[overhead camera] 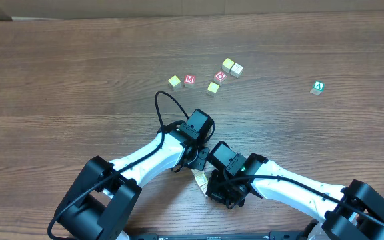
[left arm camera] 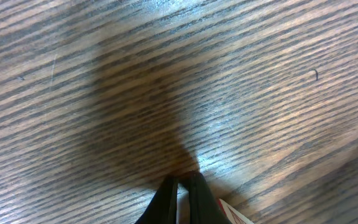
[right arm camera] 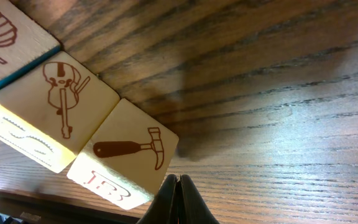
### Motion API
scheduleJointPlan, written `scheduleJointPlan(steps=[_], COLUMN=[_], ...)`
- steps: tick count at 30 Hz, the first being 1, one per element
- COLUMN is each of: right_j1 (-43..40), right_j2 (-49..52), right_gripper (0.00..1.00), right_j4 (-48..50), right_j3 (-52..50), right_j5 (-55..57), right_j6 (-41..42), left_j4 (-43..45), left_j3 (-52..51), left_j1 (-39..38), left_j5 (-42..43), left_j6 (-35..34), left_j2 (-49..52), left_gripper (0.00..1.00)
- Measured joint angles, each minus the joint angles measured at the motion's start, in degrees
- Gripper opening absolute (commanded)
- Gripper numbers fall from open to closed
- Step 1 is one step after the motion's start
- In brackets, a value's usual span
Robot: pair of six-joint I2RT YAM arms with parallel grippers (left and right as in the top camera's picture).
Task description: Flip 3 blocks
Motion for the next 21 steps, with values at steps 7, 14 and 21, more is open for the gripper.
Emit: scheduleJointPlan(steps=[7, 14, 21], right_j1=[1.4, 1.4, 1.4], right_j2=[0.0, 0.0, 0.0], right_gripper=[0.04, 0.04, 0.04], right_j4=[0.7, 0.7, 0.8], right_j3=[0.0, 0.0, 0.0], right_j5=[0.1, 0.2, 0.2], right_j6=[1.0, 1.5, 2.1], left_j4=[0.0, 0.1, 0.9], left_j3=[0.0, 0.0, 0.0], left_j1=[0.0, 0.0, 0.0], left_j5=[0.0, 0.0, 0.0], left_j6=[0.0, 0.0, 0.1], left_j2=[0.0, 0.0, 0.0], left_gripper=[0.04, 0.04, 0.04])
